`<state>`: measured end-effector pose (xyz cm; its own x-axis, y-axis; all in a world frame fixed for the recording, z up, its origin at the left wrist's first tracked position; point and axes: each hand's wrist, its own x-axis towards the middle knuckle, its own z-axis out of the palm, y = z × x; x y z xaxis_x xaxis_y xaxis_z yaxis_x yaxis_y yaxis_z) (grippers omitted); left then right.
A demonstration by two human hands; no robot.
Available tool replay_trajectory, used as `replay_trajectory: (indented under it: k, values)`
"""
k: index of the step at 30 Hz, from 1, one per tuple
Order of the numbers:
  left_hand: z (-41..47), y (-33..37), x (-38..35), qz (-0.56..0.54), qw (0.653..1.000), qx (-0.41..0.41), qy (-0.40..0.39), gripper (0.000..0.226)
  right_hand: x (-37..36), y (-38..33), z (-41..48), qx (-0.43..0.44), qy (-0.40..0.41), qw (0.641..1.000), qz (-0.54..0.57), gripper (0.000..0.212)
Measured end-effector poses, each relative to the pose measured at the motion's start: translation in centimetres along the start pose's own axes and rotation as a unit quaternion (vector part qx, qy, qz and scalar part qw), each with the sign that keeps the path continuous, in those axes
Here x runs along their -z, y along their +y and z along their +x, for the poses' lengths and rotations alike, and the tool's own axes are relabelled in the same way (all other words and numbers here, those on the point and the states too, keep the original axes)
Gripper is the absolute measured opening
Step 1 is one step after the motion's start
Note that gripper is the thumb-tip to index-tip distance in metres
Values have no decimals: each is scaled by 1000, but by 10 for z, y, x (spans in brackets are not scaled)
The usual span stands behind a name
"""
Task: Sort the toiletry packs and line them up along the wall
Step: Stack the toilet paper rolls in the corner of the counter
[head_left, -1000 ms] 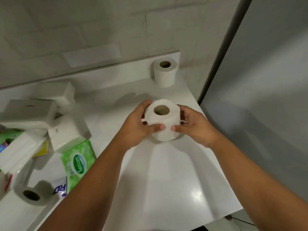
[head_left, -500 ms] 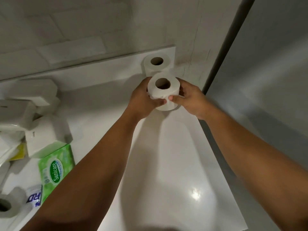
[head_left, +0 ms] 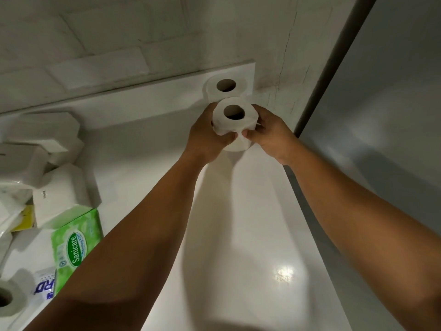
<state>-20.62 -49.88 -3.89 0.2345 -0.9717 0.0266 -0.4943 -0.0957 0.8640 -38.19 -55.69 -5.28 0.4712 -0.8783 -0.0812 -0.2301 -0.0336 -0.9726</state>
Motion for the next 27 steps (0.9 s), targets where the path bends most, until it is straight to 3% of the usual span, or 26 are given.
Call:
replay_trajectory:
  k: [8,14,20,27]
  values:
    - [1,-2,2,-7,1000,12,-6,72,-4,-5,-2,1,23,999,-31,54]
    - [-17,2,14,7,1000,20,0,87,-12,-30,-23,30,68,992,-100,58]
    - [-67,3,61,34,999,-16,35,63,-45,-63,-63,99,101,976,-164,54]
    - [-186,-21,179,72,991,-62,93,46,-162,-110,-124,155,1,974,-168,47]
